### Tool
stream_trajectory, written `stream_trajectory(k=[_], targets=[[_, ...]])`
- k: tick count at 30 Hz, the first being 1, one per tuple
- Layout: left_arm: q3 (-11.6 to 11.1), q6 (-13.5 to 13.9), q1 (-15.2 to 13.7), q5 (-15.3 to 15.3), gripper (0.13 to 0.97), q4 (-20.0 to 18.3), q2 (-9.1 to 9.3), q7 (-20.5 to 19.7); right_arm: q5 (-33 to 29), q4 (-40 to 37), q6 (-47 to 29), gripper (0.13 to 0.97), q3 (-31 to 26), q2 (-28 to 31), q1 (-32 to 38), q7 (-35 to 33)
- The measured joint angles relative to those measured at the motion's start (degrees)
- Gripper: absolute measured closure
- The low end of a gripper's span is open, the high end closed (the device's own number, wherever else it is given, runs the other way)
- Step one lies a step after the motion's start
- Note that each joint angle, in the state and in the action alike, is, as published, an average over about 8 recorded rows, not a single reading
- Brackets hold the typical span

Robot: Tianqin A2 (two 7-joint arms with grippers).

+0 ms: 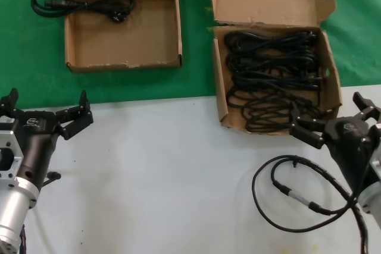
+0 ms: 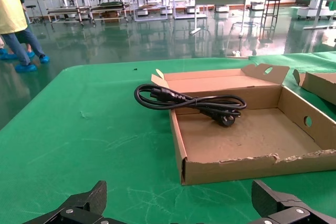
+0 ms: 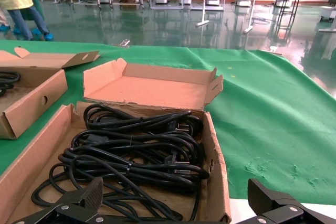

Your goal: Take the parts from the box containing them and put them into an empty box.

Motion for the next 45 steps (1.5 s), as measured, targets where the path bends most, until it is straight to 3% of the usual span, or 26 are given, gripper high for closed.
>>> stream_trajectory(k=[45], targets=[[0.0, 0.0, 0.0, 0.0, 0.132, 0.0, 0.0, 0.0, 0.0, 0.0, 0.0, 0.129, 0.0, 0.0, 0.0, 0.0]])
